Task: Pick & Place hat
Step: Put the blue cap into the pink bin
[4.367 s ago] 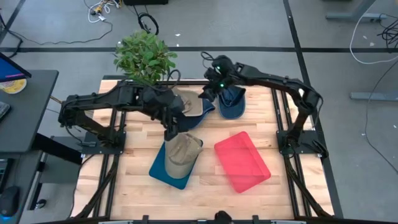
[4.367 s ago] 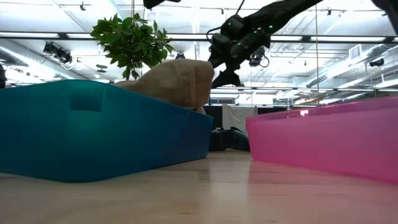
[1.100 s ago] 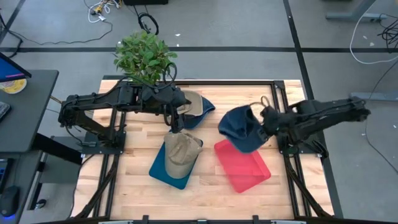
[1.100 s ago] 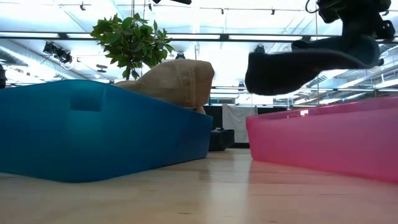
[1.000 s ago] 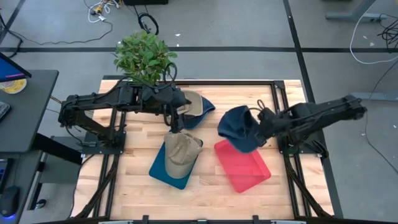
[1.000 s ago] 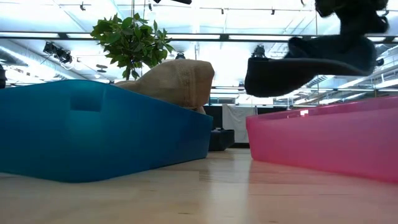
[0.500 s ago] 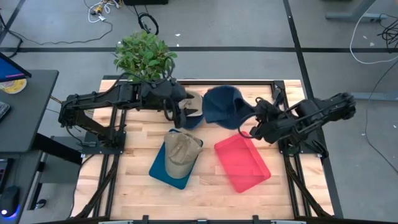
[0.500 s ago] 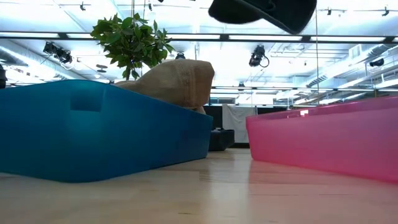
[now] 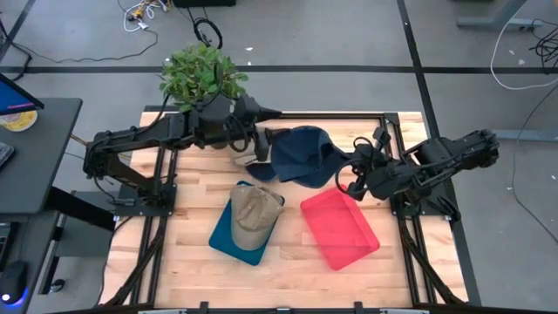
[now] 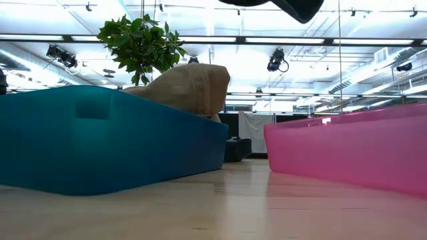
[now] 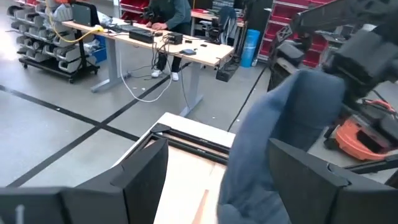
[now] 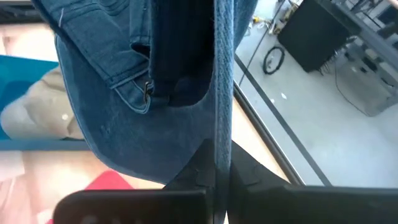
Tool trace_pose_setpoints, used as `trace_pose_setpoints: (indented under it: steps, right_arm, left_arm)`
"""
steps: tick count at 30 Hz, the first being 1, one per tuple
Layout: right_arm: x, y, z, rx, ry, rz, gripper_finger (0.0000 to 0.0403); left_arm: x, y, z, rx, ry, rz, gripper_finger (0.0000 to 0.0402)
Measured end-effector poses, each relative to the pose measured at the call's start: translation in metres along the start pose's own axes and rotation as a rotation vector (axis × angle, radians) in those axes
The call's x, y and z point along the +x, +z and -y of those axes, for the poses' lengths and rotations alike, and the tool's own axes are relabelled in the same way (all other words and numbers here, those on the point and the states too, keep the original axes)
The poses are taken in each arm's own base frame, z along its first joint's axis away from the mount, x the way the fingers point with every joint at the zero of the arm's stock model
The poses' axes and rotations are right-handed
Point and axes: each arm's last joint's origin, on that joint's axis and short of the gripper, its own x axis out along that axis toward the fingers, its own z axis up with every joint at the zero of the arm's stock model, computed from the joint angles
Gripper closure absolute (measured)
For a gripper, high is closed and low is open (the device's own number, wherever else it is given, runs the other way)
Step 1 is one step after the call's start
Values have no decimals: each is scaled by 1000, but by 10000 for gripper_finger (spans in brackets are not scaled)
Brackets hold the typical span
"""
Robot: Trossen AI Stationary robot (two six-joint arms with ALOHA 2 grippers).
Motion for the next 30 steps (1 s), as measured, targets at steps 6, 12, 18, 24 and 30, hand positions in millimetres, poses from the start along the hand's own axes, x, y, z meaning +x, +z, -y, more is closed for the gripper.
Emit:
trace_pose_setpoints:
  steps: [6, 12, 18, 24, 30]
  right_arm:
    - [0, 3, 0, 6, -18, 36, 398]
    - [-1, 4, 0, 29, -48, 62, 398]
    - [-4, 8, 3, 63, -52, 105, 398]
    - [-6, 10, 5, 62, -48, 130, 398]
    - [-7, 12, 4, 50, -41, 146, 396]
  left_arm:
    - [0, -1, 0, 0, -52, -22, 125]
    - [0, 0, 0, -2, -52, -15, 124]
    - [0, -1, -2, 4, -44, -20, 124]
    - [2, -1, -8, 5, -53, -36, 125]
    - [2, -1, -8, 59, -72, -39, 164]
